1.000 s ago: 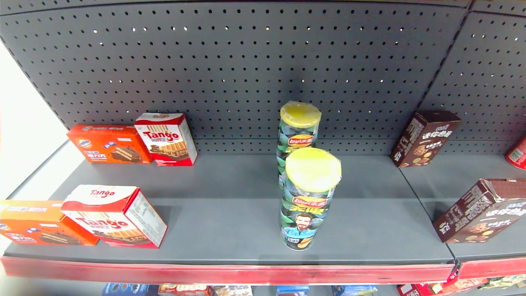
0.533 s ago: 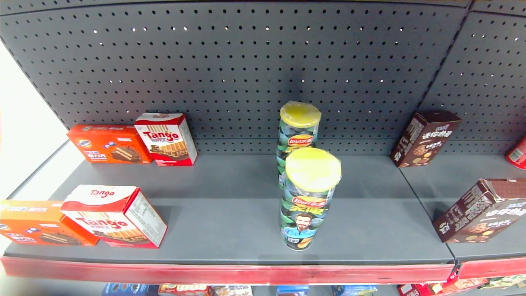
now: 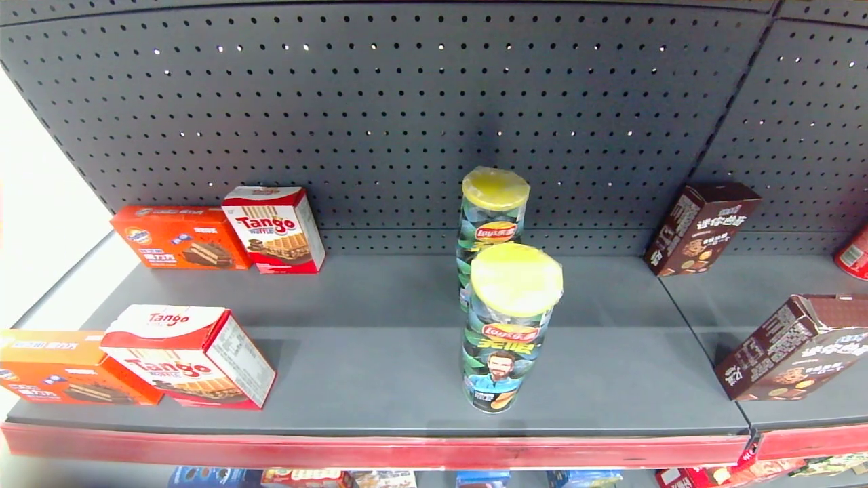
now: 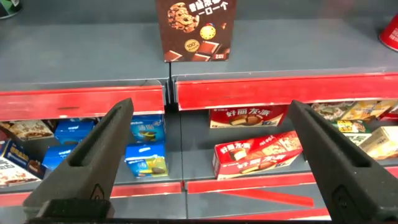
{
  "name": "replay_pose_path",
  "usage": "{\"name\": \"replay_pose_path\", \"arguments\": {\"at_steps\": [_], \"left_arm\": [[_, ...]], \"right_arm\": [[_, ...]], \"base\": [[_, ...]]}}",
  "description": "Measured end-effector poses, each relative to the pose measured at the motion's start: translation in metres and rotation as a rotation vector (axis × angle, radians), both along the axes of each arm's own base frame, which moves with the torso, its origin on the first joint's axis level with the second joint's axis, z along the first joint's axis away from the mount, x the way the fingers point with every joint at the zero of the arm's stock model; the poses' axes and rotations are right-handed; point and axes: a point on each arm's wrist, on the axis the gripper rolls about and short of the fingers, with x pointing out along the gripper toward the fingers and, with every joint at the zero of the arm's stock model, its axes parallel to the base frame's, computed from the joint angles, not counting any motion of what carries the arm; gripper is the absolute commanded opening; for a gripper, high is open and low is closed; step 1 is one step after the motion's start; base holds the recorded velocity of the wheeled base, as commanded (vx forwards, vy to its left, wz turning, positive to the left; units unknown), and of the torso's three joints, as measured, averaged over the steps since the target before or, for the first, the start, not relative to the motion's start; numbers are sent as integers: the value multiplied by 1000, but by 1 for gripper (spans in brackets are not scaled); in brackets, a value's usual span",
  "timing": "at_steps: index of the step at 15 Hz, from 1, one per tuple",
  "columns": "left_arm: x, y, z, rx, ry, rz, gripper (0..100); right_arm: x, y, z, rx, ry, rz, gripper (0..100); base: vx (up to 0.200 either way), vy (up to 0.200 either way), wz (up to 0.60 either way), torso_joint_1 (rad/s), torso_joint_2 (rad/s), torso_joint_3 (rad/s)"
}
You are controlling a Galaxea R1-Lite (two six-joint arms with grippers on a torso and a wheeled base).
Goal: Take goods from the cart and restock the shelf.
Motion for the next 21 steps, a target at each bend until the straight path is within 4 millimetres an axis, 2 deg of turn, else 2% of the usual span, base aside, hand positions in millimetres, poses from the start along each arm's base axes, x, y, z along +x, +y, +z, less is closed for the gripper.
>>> {"name": "replay_pose_path", "arguments": {"at_steps": [4, 9, 12, 18, 21], "left_arm": [[-1, -1, 0, -61, -48, 15, 100], [-4, 5, 1, -64, -65, -91, 100], [-4, 10, 3, -48, -131, -158, 100], [-4, 6, -3, 69, 5, -399, 100], [-5, 5, -1, 68, 4, -422, 100]], "right_arm": [[0, 0, -1, 0, 1, 0, 100], [0, 0, -1, 0, 1, 0, 100], [0, 0, -1, 0, 1, 0, 100], [0, 0, -1, 0, 1, 0, 100], [0, 0, 0, 0, 0, 0, 100]], "base": [[0, 0, 0, 0, 0, 0], [0, 0, 0, 0, 0, 0], [0, 0, 0, 0, 0, 0], [0, 0, 0, 0, 0, 0], [0, 0, 0, 0, 0, 0]]}}
